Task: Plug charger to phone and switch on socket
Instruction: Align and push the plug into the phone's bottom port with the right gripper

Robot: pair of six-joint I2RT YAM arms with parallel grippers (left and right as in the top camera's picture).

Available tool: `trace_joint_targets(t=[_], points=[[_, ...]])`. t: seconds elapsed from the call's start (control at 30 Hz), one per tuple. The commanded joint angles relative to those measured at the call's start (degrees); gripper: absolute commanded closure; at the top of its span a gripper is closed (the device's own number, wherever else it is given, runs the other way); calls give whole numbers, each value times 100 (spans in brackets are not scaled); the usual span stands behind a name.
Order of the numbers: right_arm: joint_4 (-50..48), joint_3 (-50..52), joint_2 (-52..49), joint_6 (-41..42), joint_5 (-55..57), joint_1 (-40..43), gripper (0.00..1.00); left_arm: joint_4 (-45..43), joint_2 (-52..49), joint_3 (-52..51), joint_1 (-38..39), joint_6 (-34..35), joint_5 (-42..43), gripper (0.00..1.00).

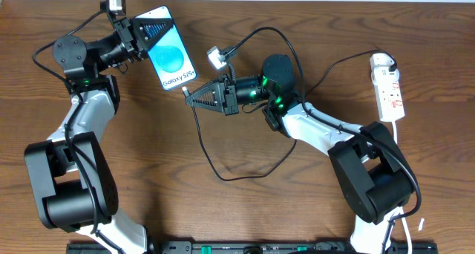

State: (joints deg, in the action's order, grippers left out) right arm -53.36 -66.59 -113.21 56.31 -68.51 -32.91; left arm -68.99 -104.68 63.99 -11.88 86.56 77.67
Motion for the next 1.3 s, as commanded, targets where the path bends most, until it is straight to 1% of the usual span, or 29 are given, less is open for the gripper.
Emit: trace_joint_targets(t=[0.0,0.2,0.3,1.27], points=[[72,-59,4,-114,120,2,99,-48,103,63,24,-13,-9,93],[46,-59,4,-111,131,2,99,-48,103,63,24,-22,33,93],[44,-59,4,-111,129,2,99,-48,103,63,24,-149,76,92],[46,-59,4,-109,138,2,99,-48,103,63,98,-144,289,92]])
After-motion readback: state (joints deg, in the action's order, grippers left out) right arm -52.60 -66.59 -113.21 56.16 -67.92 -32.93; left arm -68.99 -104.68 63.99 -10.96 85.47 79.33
